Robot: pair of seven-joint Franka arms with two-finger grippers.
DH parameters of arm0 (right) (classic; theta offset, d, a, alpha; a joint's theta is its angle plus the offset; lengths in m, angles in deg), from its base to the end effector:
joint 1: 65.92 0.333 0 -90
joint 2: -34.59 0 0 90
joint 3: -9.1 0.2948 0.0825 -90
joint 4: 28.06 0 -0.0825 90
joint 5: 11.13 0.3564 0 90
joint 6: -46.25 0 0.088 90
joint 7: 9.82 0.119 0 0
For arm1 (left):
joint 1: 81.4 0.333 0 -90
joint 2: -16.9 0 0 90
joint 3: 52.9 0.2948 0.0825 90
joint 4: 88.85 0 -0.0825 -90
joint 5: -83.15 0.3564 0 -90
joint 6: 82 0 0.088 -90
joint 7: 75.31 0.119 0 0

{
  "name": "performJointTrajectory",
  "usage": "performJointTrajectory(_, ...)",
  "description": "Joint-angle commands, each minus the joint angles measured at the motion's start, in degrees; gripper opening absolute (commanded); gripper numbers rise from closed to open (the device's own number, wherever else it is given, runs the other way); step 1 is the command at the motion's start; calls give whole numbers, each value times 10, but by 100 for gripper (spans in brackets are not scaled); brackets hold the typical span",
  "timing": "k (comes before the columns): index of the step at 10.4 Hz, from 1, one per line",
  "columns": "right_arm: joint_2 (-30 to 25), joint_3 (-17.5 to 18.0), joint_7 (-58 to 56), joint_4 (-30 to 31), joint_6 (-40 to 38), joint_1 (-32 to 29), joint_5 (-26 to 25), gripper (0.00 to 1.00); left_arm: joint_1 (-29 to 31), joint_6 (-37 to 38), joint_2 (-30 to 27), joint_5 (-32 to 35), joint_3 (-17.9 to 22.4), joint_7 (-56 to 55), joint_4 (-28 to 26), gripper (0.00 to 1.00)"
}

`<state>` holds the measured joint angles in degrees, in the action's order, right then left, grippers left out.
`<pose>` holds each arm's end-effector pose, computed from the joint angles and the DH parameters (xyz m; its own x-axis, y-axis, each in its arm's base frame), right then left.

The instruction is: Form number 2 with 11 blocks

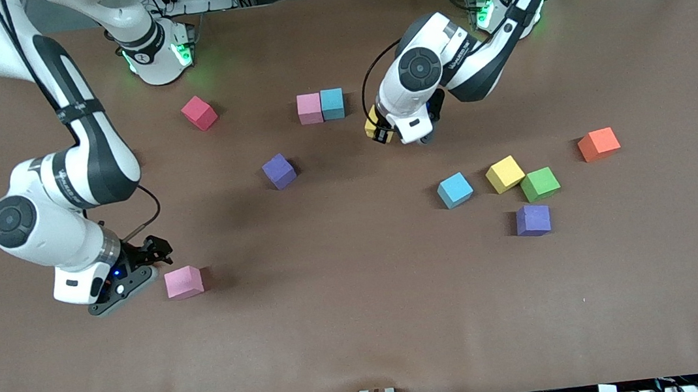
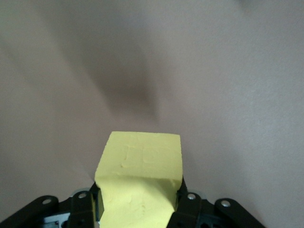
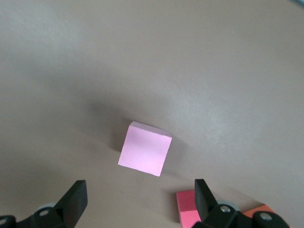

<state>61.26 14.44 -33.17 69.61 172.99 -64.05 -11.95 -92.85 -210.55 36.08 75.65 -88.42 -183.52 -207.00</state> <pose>0.6355 0.0743 0.3124 0.8613 0.5054 0.0522 0.5065 -0.8622 -0.0101 0.3753 -0.4025 0.2816 0.3550 0.9055 -0.2324 0.8953 -0.4009 -0.1942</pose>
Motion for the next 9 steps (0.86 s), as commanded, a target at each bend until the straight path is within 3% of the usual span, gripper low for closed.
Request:
performJointTrajectory(1, 32, 11, 16, -33, -3, -11, 4, 100, -1, -43, 3, -28, -9, -33, -28, 5)
performJointTrajectory(3, 43, 12, 24, -50, -6, -41, 5, 100, 0, -103, -1, -27, -32, -113, -65, 0)
performJointTrajectory(6, 67, 12, 22, -56, -3, -66, 5, 100, 0, -118, -1, -26, -46, -177, -82, 0)
performJointTrajectory(9, 124, 12, 58, -122, -4, -70, 41, 100, -4, -159, -11, -21, -61, -232, -130, 0)
